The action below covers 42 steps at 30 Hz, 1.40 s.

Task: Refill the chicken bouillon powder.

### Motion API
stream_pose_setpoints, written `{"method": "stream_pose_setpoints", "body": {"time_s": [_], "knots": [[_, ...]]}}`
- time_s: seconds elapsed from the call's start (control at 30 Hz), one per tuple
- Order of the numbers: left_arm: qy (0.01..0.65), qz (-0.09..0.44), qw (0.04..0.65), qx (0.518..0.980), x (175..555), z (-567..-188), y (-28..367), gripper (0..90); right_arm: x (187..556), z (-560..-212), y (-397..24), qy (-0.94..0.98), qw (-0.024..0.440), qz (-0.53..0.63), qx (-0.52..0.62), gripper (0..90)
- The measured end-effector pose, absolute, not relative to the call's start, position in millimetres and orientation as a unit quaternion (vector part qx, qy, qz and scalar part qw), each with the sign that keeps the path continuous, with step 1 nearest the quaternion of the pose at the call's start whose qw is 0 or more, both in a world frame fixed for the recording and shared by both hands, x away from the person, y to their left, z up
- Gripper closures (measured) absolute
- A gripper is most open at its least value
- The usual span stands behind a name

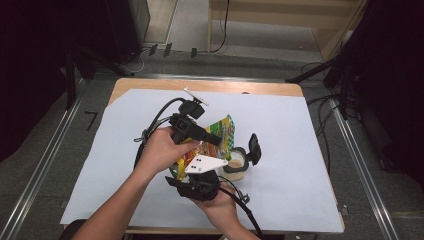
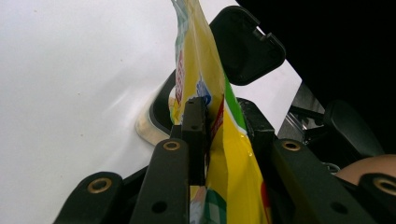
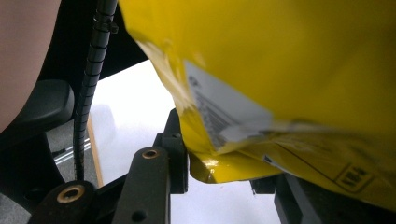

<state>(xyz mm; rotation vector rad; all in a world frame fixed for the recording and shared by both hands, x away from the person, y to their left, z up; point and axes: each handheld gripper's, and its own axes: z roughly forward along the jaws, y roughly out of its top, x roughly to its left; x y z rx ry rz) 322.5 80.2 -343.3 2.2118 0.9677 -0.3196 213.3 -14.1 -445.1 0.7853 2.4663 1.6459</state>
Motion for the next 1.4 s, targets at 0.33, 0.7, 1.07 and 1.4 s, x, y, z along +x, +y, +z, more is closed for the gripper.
{"method": "stream_pose_setpoints", "body": {"time_s": [0.33,0.7,1.07,1.4], "knots": [[0.372,-0.122,0.346,0.852,322.0,-343.2,79.6,75.9,213.0,-445.3,-14.0,0.803,0.038,0.537,0.257,66.6],[0.37,-0.123,0.346,0.853,320.4,-341.9,78.3,75.8,211.4,-444.8,-14.0,0.799,0.035,0.54,0.261,66.7],[0.374,-0.132,0.348,0.85,322.8,-342.1,80.0,75.9,210.9,-443.3,-14.0,0.797,0.03,0.542,0.263,66.6],[0.373,-0.135,0.345,0.851,324.6,-343.8,78.5,76.1,211.2,-443.7,-15.0,0.798,0.027,0.541,0.266,66.6]]}}
